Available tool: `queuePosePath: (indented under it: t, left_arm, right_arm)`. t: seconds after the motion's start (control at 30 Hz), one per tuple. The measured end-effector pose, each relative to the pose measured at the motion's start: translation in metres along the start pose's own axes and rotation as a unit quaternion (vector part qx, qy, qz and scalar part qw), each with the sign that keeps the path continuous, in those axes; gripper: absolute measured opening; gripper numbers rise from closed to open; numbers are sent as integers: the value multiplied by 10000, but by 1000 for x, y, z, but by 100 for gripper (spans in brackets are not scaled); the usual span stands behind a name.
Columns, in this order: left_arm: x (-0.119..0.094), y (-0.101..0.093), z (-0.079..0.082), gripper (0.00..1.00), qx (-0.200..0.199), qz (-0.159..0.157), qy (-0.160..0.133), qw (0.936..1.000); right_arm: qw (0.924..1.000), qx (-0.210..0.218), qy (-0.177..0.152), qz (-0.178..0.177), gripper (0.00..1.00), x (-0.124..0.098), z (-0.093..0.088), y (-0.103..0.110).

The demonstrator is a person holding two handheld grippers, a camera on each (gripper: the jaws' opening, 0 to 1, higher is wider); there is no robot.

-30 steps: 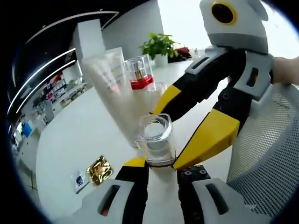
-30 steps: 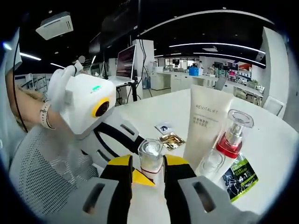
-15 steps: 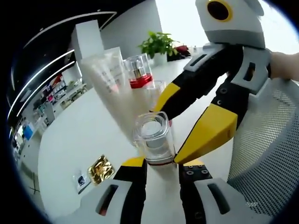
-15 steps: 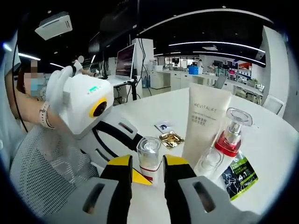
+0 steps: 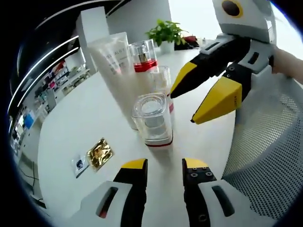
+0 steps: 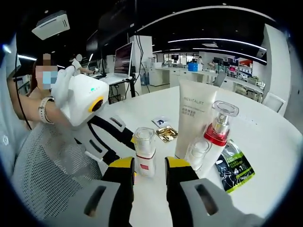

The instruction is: Arrange the skincare products in the storage area until every visible bottle or jar stands upright without overlapping.

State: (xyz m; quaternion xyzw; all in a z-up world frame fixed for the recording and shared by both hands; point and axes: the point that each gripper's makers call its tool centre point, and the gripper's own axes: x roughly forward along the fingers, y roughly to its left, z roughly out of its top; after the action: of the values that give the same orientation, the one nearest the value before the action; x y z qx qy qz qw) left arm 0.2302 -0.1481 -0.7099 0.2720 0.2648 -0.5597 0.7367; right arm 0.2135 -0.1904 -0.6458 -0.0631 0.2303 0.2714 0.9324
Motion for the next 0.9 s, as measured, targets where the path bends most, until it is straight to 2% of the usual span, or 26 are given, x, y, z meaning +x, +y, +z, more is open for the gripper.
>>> queuePosePath:
  t: [0.1,0.23,0.4,0.6,0.9]
  left_arm:
    - [-3,-6,-6,22,-139,-129,193,9996]
    - [-3,-14,-8,11,-448,-327,279,9981]
    - [4,-18,-8,12,-525,-359,399,9972]
    - [10,-14,-5,12,-518,-299,451,9972]
    - [17,-6,-4,12,-435,-215,472,9977]
  right_arm:
    - [10000,26,58,-72,25,-6,-5,-6]
    - [9998,51,136,-147,25,-11,-11,-12]
    - [9995,89,186,-238,25,-16,-15,-21]
    - [9992,59,251,-294,24,-19,-17,-26]
    - [9985,25,492,-221,24,-16,-26,-25]
